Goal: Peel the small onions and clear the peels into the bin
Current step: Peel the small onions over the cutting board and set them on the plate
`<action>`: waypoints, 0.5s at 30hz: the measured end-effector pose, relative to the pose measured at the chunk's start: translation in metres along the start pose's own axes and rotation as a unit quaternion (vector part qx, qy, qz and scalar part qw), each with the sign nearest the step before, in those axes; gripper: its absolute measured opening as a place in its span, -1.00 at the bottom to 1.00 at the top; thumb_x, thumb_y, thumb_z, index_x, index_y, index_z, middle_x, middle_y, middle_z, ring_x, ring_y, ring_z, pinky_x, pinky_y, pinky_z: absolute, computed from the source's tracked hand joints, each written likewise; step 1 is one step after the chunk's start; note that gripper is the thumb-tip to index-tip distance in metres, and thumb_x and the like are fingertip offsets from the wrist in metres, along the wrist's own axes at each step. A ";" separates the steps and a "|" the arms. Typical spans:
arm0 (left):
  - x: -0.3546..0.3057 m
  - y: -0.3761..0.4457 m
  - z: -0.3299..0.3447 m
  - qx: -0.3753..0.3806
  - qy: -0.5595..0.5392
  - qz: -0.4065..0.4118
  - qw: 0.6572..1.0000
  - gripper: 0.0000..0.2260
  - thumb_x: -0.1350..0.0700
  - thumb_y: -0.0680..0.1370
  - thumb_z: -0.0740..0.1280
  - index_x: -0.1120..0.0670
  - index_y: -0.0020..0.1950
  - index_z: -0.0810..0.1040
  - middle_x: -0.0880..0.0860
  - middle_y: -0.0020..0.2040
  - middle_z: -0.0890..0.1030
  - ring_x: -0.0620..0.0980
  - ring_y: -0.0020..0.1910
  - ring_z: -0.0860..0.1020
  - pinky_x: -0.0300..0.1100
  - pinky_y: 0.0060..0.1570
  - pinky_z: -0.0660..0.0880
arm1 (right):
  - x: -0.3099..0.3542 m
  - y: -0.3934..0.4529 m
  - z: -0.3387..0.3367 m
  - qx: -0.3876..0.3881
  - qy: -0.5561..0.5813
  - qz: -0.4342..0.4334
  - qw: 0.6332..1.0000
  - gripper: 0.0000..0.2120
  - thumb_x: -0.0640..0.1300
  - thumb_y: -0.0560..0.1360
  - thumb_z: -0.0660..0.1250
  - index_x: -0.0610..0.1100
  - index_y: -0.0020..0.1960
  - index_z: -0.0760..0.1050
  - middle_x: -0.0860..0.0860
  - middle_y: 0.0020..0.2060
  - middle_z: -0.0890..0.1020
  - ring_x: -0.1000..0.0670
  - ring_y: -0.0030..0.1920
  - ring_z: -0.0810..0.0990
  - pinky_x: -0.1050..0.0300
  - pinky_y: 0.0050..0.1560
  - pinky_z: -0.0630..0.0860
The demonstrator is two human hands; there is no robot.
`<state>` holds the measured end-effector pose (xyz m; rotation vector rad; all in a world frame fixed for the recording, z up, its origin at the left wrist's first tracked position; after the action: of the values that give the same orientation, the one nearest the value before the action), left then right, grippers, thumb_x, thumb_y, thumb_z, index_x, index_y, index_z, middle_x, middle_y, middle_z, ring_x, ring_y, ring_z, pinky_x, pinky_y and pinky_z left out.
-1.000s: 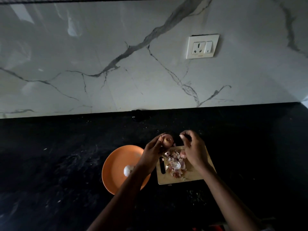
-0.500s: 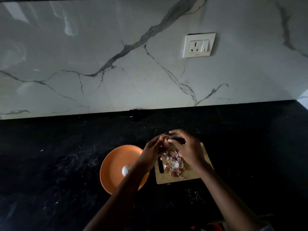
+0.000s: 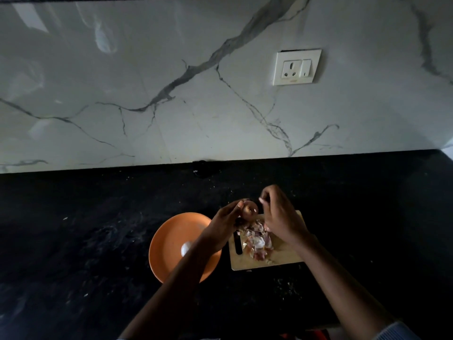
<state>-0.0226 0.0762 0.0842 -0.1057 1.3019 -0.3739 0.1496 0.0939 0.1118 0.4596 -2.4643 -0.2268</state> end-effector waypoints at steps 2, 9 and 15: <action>0.001 -0.001 -0.001 0.001 -0.017 -0.006 1.000 -0.67 0.13 0.70 0.12 0.22 0.42 0.43 0.27 0.33 0.53 0.19 0.25 0.55 0.05 0.22 0.47 | -0.007 0.002 -0.002 -0.015 0.019 0.014 1.000 -0.88 -0.29 0.59 0.30 -0.17 0.11 0.44 0.00 -0.02 0.52 0.04 -0.05 0.55 0.45 -0.16 0.35; 0.000 -0.003 -0.002 -0.011 -0.076 -0.004 0.997 -0.73 0.09 0.66 0.17 0.21 0.29 0.38 0.18 0.14 0.60 0.09 0.00 0.65 -0.02 0.07 0.58 | 0.000 -0.001 -0.010 -0.013 0.097 -0.031 0.995 -0.77 -0.22 0.52 0.45 -0.11 0.17 0.62 0.09 0.03 0.66 0.20 0.03 0.62 0.46 0.03 0.50; -0.005 -0.001 0.003 -0.021 -0.113 0.008 0.993 -0.82 0.14 0.70 0.13 0.20 0.19 0.45 0.16 0.04 0.63 0.03 -0.10 0.68 -0.16 -0.18 0.62 | 0.005 0.004 -0.004 0.004 0.066 -0.073 0.995 -0.80 -0.20 0.51 0.47 -0.14 0.13 0.66 0.02 0.02 0.67 0.15 -0.02 0.61 0.50 -0.01 0.47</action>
<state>-0.0206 0.0770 0.0899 -0.1695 1.0864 -0.3113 0.1471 0.0957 0.1183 0.6394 -2.3059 -0.2400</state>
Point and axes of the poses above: each hand's wrist, its own y-axis towards the middle knuckle, its own z-axis out of the palm, x = y × z, the point moved 1 cm from there along y, towards the middle knuckle
